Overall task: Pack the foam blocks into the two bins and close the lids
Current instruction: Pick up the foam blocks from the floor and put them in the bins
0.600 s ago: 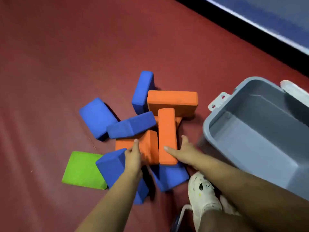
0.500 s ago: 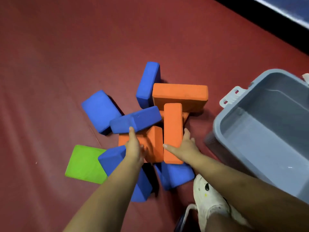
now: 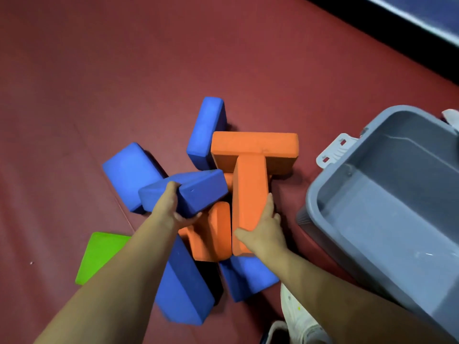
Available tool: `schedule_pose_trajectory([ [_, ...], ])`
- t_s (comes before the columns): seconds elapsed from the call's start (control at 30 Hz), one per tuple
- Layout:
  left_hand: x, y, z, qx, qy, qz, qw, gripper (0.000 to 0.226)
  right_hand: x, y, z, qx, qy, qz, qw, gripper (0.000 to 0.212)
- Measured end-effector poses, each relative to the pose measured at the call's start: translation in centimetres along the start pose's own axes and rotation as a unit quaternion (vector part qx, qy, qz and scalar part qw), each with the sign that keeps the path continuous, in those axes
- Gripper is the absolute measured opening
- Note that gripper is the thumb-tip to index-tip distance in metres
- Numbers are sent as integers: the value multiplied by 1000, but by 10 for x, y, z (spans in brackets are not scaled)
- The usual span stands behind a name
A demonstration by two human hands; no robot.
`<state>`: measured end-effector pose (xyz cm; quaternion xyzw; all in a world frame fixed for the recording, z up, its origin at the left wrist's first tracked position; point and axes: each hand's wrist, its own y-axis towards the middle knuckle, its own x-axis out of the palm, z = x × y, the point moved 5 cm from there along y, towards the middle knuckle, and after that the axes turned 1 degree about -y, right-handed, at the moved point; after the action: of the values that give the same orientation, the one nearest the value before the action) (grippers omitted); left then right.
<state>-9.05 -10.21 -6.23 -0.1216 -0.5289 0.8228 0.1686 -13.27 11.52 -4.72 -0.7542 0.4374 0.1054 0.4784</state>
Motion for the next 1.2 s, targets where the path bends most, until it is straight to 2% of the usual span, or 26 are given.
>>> schedule_pose_trajectory([
  [0.1, -12, -32, 3, 61, -28, 11, 998, 81, -19, -18, -16, -19, 23, 4, 1000, 116],
  [0.2, -25, -70, 10, 140, -20, 21, 990, 79, -41, -43, -39, -56, 32, 11, 998, 112],
  [0.47, -31, -199, 17, 297, 66, -113, 946, 87, -124, -127, -60, -109, 94, 96, 985, 105],
  [0.7, 18, -298, -27, 400, 123, -233, 878, 90, -223, -199, -2, -112, 102, 210, 966, 103],
  [0.8, 56, -326, -58, 397, 185, -258, 861, 99, -264, -218, 35, -89, 77, 254, 960, 102],
  [0.97, 118, -346, -119, 358, 277, -260, 853, 94, -306, -221, 86, -40, 59, 305, 950, 101],
  [1.17, 170, -329, -168, 267, 382, -273, 842, 105, -316, -188, 125, -19, -16, 273, 962, 91],
  [1.2, 175, -325, -172, 257, 384, -280, 842, 99, -316, -182, 130, -27, -23, 262, 964, 88],
])
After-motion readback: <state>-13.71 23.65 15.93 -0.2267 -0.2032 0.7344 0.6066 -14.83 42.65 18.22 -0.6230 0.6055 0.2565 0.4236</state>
